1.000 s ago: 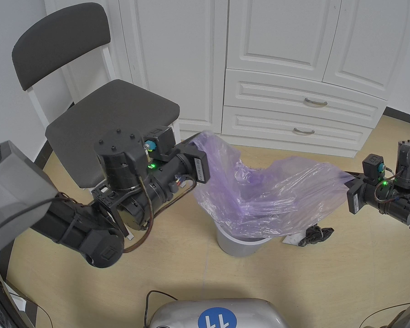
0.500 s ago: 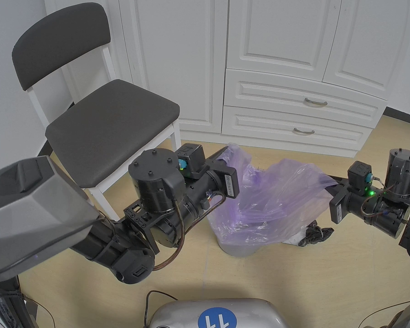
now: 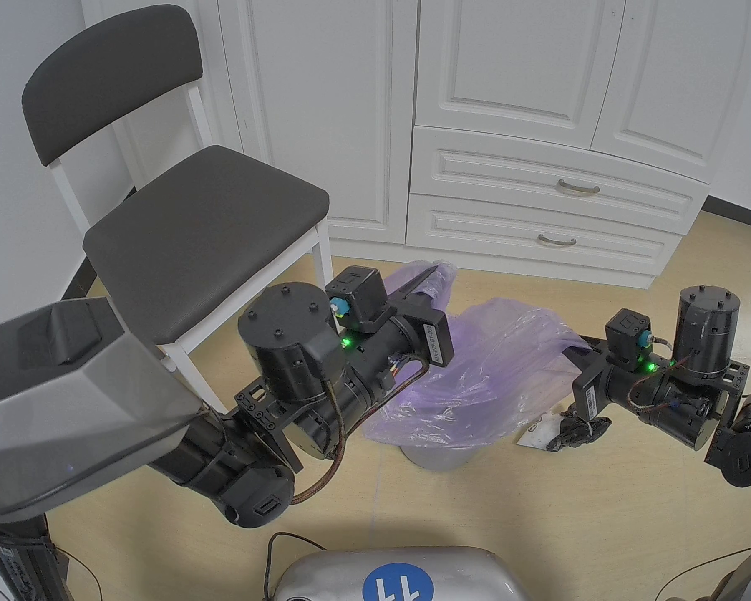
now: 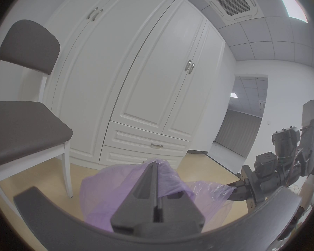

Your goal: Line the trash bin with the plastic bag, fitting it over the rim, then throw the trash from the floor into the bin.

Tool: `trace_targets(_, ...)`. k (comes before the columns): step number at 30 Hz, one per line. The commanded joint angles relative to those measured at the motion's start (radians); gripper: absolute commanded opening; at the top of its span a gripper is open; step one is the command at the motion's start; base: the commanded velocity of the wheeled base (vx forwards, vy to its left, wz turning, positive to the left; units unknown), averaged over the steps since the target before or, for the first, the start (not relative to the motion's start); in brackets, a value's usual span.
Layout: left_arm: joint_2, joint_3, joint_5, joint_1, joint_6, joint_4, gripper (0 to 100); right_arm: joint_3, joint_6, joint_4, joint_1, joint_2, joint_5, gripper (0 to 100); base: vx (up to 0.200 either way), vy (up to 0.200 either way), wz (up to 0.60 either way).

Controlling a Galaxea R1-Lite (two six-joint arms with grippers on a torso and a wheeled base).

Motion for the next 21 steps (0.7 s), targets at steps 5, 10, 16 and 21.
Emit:
trace_targets(5, 0.038, -0.086, 0.019, -0.001, -0.051, 0.099, 0, -0.021, 0.025, 0.001, 0.009, 0.037, -0.006, 0, 0.000, 0.000, 0.00)
trace_targets(10, 0.041, -0.130, 0.022, -0.024, -0.142, 0.186, 0, -0.031, 0.029, 0.001, 0.011, 0.048, -0.005, 0, 0.000, 0.000, 0.00)
trace_targets(16, 0.067, -0.218, 0.097, -0.062, -0.249, 0.317, 0, -0.061, 0.103, -0.001, 0.051, 0.109, -0.005, 0, 0.000, 0.000, 0.00)
trace_targets(21, 0.101, -0.228, 0.108, -0.065, -0.252, 0.328, 0, -0.078, 0.111, -0.002, 0.046, 0.143, -0.003, 0, 0.000, 0.000, 0.00)
